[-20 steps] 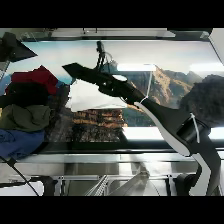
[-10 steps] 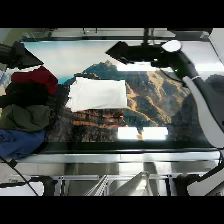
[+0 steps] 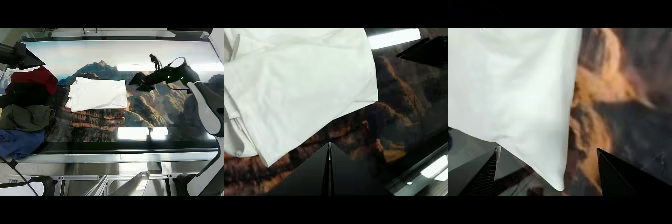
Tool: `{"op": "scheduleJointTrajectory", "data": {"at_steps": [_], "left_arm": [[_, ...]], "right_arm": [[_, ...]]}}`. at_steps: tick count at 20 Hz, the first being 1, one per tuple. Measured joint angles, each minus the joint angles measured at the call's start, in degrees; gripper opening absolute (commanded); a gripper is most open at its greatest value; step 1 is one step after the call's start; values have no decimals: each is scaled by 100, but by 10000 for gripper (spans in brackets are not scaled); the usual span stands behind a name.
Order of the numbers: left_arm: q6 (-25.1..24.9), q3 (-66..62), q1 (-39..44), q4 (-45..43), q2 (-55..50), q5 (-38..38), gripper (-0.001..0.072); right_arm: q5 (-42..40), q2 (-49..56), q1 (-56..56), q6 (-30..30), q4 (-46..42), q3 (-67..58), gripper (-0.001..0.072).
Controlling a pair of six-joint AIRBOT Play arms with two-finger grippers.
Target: Fold the shirts.
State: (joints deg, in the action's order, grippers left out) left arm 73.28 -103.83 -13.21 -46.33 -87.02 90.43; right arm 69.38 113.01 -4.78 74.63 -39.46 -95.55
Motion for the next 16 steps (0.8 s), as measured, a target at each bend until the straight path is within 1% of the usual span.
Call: {"op": "scheduleJointTrajectory", "data": {"at_steps": [3, 7, 8, 9, 10, 11, 12, 16], "left_arm": [[0, 0, 76, -2, 0, -4, 19], [-46, 0, 179, -17, 0, -22, 19], [-52, 0, 195, -17, 0, -24, 19], [-68, 0, 208, -17, 0, -24, 19], [-70, 0, 216, -17, 0, -24, 19], [-85, 0, 223, -17, 0, -24, 19], [-90, 0, 225, -20, 0, -17, 19], [-118, 0, 232, -17, 0, 70, 19]], "right_arm": [[-42, 348, -238, 15, 260, 39, 707], [-435, 551, -584, -179, 861, 48, 701], [-566, 573, -662, -195, 975, 50, 654], [-708, 592, -745, -223, 1071, 50, 368], [-831, 614, -811, -234, 1154, 55, 101], [-887, 625, -866, -284, 1303, 55, 99], [-940, 621, -905, -358, 1495, 48, 13], [-1062, 468, -916, -525, 1943, 4, 13]]}}
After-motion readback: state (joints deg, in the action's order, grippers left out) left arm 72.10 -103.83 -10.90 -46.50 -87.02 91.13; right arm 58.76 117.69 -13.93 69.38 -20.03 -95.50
